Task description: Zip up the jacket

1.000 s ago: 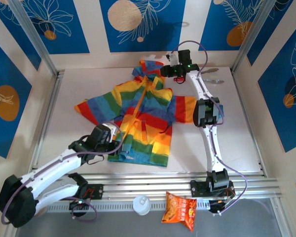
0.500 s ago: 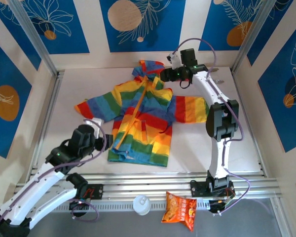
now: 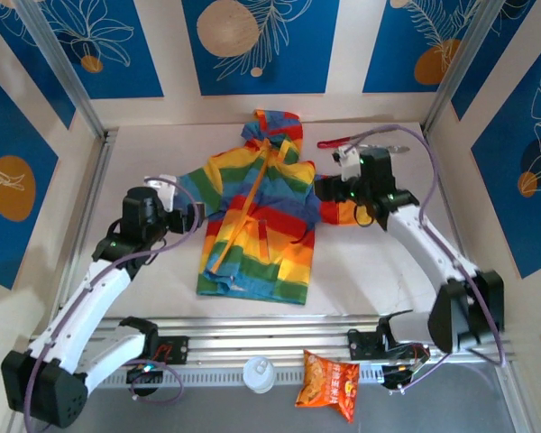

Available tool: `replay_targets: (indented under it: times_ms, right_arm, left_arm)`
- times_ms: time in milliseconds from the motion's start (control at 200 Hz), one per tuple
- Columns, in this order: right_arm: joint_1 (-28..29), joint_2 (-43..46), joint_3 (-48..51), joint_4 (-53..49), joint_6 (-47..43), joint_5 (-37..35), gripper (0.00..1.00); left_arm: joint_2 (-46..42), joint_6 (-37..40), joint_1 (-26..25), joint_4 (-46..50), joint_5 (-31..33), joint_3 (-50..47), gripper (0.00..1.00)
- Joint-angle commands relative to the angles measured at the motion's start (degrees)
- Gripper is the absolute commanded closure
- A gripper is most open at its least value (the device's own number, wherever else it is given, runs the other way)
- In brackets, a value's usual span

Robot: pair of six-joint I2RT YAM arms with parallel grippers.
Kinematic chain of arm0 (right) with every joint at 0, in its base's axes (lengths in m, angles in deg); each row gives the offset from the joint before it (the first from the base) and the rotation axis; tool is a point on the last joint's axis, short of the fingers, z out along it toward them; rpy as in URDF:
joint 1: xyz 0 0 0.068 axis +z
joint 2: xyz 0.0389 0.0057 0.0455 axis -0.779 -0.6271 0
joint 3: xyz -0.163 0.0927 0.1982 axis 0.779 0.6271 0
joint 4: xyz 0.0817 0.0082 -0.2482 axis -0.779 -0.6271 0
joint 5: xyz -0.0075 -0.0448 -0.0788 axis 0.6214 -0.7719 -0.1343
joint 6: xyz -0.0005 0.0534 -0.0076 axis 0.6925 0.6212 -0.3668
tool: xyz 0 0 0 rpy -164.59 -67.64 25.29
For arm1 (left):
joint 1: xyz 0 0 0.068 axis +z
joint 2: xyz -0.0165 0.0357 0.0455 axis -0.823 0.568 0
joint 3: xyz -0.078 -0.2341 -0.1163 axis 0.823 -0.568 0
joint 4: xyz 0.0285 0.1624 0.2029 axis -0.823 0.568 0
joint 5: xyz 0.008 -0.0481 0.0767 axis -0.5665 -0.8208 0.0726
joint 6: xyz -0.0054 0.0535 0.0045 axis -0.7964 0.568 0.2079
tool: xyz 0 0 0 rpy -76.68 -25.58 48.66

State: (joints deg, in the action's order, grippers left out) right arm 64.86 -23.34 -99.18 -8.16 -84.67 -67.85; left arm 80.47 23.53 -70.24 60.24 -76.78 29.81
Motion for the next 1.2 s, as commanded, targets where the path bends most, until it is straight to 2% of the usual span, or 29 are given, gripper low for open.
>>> replay_targets:
  times_ms: [0, 100, 130, 180, 275, 385, 520, 665, 850, 1195]
  right_arm:
    - [-1.9, 7.2, 8.5, 7.4, 1.6, -5.7, 0.28]
    - [-4.6, 11.1, 14.2, 9.5, 3.4, -9.2, 0.22]
    - [-5.3, 12.1, 15.6, 9.3, 4.9, -12.9, 0.22]
    - [-6.6, 14.0, 18.0, 10.3, 7.2, -18.0, 0.21]
    - [-10.0, 17.9, 25.0, 17.4, 8.9, -19.1, 0.15]
    - [-12.6, 20.1, 33.2, 28.0, 9.2, -18.5, 0.05]
    - [-14.8, 20.1, 36.9, 31.3, 10.4, -17.1, 0.03]
    - [-16.4, 18.7, 41.9, 42.0, 9.6, -11.5, 0.03]
    - [-17.6, 12.0, 43.8, 51.0, 10.5, -9.8, 0.03]
    - [-18.9, -0.4, 38.2, 57.7, 6.6, -3.3, 0.01]
  left_arm:
    - [1.5, 0.7, 4.4, -11.4, -5.7, -4.3, 0.0]
    - [1.5, 0.7, 7.7, -21.1, -5.4, -10.9, 0.0]
    - [1.4, 0.9, 8.4, -24.6, -4.7, -13.3, 0.0]
    - [1.3, 0.1, 9.8, -28.4, -2.0, -16.4, 0.0]
    - [1.5, -0.9, 11.8, -32.3, 3.5, -20.4, 0.0]
    - [3.1, -0.1, 12.3, -42.2, 6.8, -26.4, 0.0]
    - [7.9, 1.7, 12.2, -54.4, 5.3, -31.7, 0.0]
    - [14.0, 2.6, 12.3, -67.2, 3.9, -34.6, 0.0]
    - [19.9, 5.2, 12.3, -71.3, 2.3, -32.3, 0.0]
    - [34.7, 6.5, 12.6, -79.7, 4.0, -28.4, 0.0]
